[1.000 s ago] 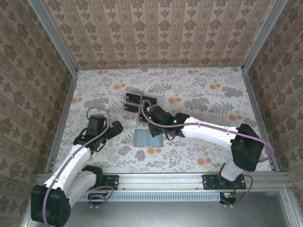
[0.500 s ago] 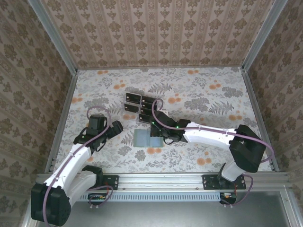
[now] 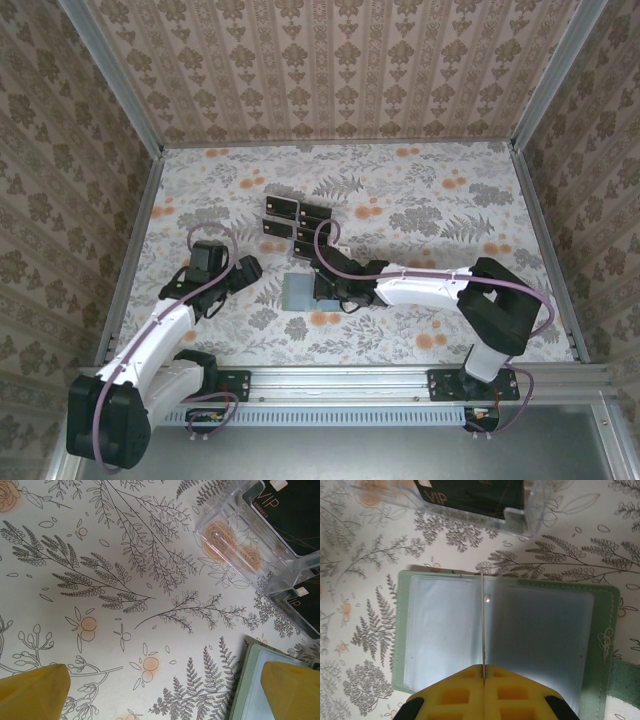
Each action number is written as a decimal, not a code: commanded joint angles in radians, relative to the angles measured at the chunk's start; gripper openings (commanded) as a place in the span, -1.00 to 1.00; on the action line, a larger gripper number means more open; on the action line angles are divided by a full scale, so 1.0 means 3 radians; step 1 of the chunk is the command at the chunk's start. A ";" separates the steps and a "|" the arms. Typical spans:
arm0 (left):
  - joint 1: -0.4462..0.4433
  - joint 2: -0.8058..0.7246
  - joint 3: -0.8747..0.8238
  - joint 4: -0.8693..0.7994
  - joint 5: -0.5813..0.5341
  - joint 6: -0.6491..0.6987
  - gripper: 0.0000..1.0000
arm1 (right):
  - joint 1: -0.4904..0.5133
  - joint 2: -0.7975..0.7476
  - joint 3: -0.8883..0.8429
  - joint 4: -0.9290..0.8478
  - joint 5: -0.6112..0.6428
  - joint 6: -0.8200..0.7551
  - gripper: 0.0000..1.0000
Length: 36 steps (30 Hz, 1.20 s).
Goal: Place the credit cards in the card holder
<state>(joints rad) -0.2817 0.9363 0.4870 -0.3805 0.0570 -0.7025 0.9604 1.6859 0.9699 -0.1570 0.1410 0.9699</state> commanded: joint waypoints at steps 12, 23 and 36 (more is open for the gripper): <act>-0.0145 0.0002 0.0003 0.0044 0.0025 0.0048 1.00 | 0.0020 -0.0145 -0.0472 -0.0092 -0.0062 0.0022 -1.00; -0.0559 0.0104 0.0032 0.0083 -0.0113 -0.0044 1.00 | -0.0136 -0.0482 -0.0768 -0.0249 -0.0071 -0.0252 -1.00; -0.1384 0.0987 0.0569 0.0146 -0.0434 0.0317 1.00 | -0.0296 -0.1157 -0.0963 0.0470 -0.0485 -0.0516 -1.00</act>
<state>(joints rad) -0.6697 1.1957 0.6121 -0.3443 -0.0299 -0.6594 0.8841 1.3830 0.7010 -0.0761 0.0349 0.8356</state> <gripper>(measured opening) 0.997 0.065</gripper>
